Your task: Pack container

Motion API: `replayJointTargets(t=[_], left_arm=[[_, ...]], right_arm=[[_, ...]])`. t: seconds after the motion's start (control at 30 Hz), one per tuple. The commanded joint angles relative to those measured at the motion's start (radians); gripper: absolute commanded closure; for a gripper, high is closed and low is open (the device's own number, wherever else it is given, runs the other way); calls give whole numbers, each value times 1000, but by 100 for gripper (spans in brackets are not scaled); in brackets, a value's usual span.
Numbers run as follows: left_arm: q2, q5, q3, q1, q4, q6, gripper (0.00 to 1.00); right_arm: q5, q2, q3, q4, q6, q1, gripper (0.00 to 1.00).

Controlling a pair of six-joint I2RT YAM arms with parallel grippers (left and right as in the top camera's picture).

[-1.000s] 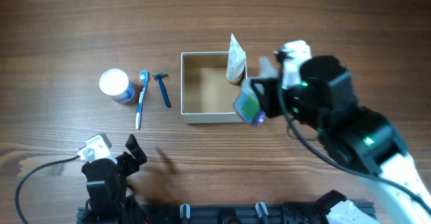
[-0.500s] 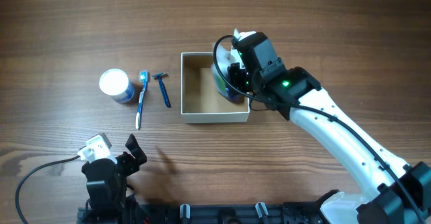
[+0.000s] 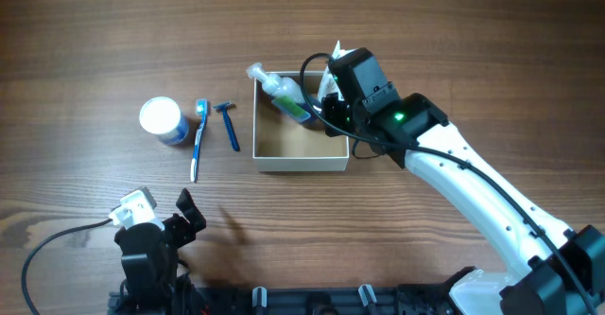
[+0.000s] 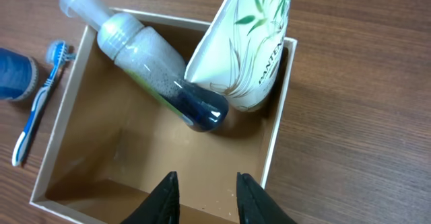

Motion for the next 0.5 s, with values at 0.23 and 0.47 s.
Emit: replayJointTargets(t=[0.23,0.47], left_arm=[[-9,8,-12,3,2,13,0],[-9,8,-12,3,2,13,0]], right_arm=[[-187,-123,31,19,-200,22,58],[-40,-98,145,-43,-198,112,50]])
